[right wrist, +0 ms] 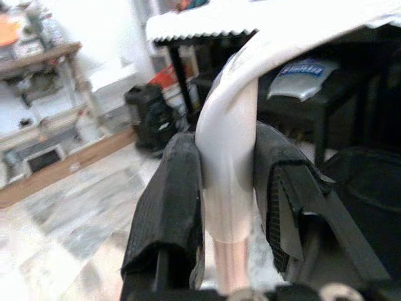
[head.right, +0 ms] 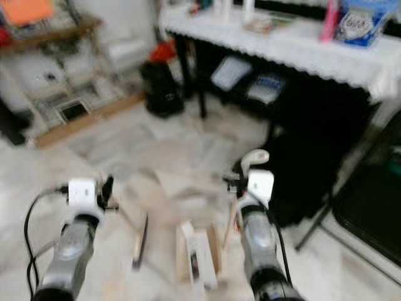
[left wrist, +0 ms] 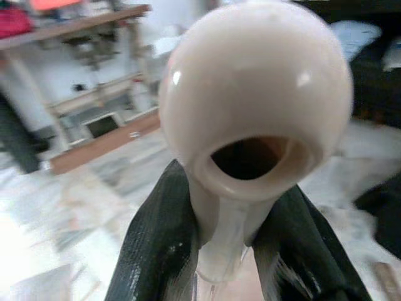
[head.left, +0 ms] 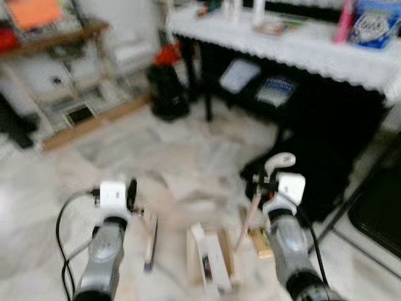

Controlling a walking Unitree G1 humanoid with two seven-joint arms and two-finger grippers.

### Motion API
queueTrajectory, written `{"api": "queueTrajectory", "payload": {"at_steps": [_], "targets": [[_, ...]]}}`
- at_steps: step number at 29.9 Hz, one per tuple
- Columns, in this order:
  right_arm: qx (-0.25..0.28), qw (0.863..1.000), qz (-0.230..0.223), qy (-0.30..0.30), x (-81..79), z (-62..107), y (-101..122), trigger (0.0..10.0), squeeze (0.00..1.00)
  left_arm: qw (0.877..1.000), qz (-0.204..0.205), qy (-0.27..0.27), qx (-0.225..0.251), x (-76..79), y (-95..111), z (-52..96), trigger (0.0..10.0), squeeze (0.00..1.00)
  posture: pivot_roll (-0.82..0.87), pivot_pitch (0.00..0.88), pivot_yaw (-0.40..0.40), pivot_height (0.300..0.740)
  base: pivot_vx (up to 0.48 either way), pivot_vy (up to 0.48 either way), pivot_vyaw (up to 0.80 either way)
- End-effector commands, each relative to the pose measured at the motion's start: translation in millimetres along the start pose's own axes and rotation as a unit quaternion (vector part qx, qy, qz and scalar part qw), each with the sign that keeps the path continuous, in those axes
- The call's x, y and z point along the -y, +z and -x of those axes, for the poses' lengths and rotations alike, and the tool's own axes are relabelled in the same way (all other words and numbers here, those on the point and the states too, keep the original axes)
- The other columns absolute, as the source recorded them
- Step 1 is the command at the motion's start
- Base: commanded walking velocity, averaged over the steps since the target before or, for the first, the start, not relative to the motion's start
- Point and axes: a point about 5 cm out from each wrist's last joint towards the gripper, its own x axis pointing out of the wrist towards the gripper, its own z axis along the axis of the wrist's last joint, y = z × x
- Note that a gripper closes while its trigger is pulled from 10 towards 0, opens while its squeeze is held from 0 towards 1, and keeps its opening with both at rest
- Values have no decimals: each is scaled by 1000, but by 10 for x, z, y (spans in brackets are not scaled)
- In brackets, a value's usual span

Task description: Sweep floor

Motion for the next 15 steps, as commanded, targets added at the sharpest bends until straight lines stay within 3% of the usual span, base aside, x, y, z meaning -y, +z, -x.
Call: {"api": "queueTrajectory", "payload": {"at_steps": [1,15], "targets": [[35,999,-6,10,-81,-90,148,10000,0,1000,-11,10,20,-54,72,-38,10000,0,-21,0,81,740,0,0,800],[40,999,-2,13,-72,-123,193,10000,0,999,-11,23,21,-88,66,-24,10000,0,-37,0,68,740,0,0,800]]}}
